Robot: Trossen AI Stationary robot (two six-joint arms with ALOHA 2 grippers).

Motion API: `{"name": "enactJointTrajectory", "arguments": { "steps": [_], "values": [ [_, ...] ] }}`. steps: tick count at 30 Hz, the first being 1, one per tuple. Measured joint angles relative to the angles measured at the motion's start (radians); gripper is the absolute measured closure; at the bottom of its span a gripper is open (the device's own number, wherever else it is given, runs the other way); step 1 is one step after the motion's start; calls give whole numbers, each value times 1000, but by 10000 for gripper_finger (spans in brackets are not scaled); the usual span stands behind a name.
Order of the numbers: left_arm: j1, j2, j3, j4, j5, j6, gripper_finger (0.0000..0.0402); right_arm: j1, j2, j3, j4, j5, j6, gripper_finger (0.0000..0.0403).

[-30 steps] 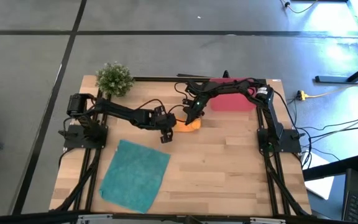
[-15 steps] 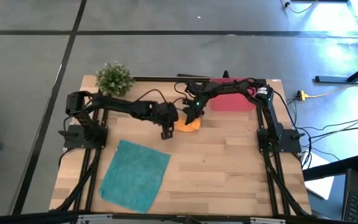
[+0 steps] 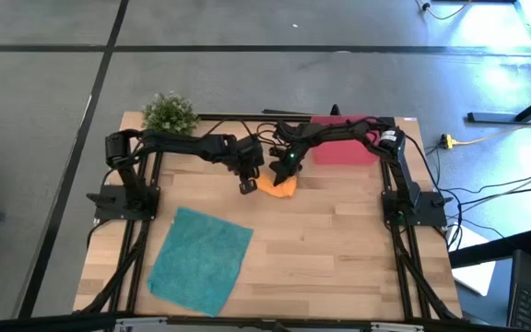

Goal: Roll microfiber towels into tight, uniform cylinder then place into a basket
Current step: Fold the orange microfiber towel

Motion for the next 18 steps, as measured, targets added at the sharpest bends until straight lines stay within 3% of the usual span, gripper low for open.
{"name": "enactJointTrajectory", "arguments": {
  "steps": [18],
  "values": [
    [8, 127, 4, 27, -3, 8, 401, -2, -8, -2, -1, 47, -5, 386]
  ]
}}
